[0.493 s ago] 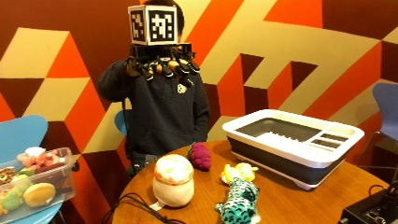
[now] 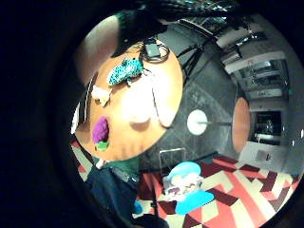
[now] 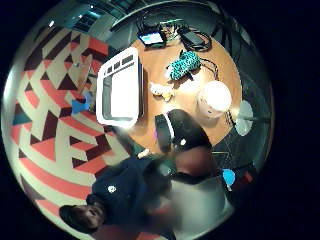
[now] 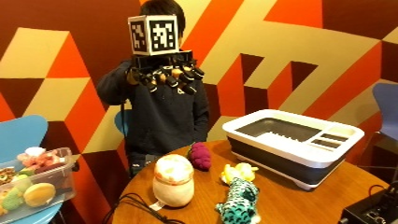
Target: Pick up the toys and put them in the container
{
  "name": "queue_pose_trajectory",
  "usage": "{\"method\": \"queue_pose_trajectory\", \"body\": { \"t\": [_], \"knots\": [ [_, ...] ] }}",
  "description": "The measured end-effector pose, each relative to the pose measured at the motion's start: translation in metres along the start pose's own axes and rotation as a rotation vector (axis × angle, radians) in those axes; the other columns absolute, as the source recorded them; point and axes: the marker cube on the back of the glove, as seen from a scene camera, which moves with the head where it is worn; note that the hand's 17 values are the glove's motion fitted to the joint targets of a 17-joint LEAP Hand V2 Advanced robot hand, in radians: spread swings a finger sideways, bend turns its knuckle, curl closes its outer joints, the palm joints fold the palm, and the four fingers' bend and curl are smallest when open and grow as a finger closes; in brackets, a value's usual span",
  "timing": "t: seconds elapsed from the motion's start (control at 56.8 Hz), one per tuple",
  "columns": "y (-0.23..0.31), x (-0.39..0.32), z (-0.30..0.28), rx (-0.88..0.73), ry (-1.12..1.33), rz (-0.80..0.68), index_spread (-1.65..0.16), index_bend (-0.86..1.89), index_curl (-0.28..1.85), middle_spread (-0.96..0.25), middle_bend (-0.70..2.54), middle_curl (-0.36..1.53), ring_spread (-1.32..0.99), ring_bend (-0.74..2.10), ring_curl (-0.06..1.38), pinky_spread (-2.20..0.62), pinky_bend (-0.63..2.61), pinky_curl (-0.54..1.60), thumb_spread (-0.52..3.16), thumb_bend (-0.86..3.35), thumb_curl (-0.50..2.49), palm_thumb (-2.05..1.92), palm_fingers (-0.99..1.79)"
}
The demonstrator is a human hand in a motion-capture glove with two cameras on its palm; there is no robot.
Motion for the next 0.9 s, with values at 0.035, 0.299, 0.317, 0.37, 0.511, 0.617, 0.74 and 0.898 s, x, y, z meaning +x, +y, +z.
{"method": "queue_pose_trajectory", "body": {
  "t": [0.035, 0.299, 0.317, 0.37, 0.511, 0.617, 0.74, 0.898],
  "knots": [
    [-0.003, 0.001, 0.006, 0.002, -0.004, 0.003, -0.24, 0.13, 0.20, 0.00, 0.15, 0.17, 0.00, 0.17, 0.09, 0.05, 0.68, 0.27, 1.37, 0.09, 0.19, 0.11, -0.18],
    [-0.048, 0.035, 0.114, -0.115, -0.053, -0.007, -0.28, 0.10, 0.19, -0.03, 0.09, 0.16, 0.02, 0.17, 0.13, 0.08, 0.88, 0.34, 1.35, 0.04, 0.23, 0.11, -0.25],
    [-0.047, 0.035, 0.125, -0.131, -0.054, 0.001, -0.28, 0.10, 0.19, -0.04, 0.09, 0.16, 0.02, 0.17, 0.13, 0.08, 0.89, 0.34, 1.34, 0.03, 0.23, 0.11, -0.25],
    [-0.043, 0.033, 0.155, -0.193, -0.046, 0.032, -0.29, 0.11, 0.19, -0.04, 0.08, 0.16, 0.02, 0.16, 0.13, 0.09, 0.94, 0.36, 1.31, 0.02, 0.24, 0.12, -0.25],
    [-0.035, 0.034, 0.197, -0.222, 0.068, 0.095, -0.31, 0.14, 0.20, -0.05, 0.06, 0.13, 0.04, 0.25, 0.16, 0.08, 1.10, 0.40, 1.29, 0.05, 0.28, 0.23, -0.11],
    [-0.034, 0.040, 0.205, -0.225, 0.079, 0.098, -0.33, 0.19, 0.23, -0.05, 0.10, 0.12, 0.02, 0.46, 0.20, 0.00, 1.15, 0.39, 1.32, 0.15, 0.33, 0.43, 0.13],
    [-0.030, 0.041, 0.216, -0.160, 0.064, 0.061, -0.30, 0.15, 0.24, -0.07, 0.21, 0.15, -0.13, 0.80, 0.30, -0.19, 1.15, 0.38, 1.35, 0.22, 0.38, 0.58, 0.59],
    [-0.016, 0.038, 0.187, -0.090, 0.027, 0.017, -0.31, 0.18, 0.24, -0.15, 0.46, 0.25, -0.32, 0.98, 0.40, -0.34, 1.10, 0.38, 1.05, 0.26, 0.53, 0.80, 0.95]
  ]
}}
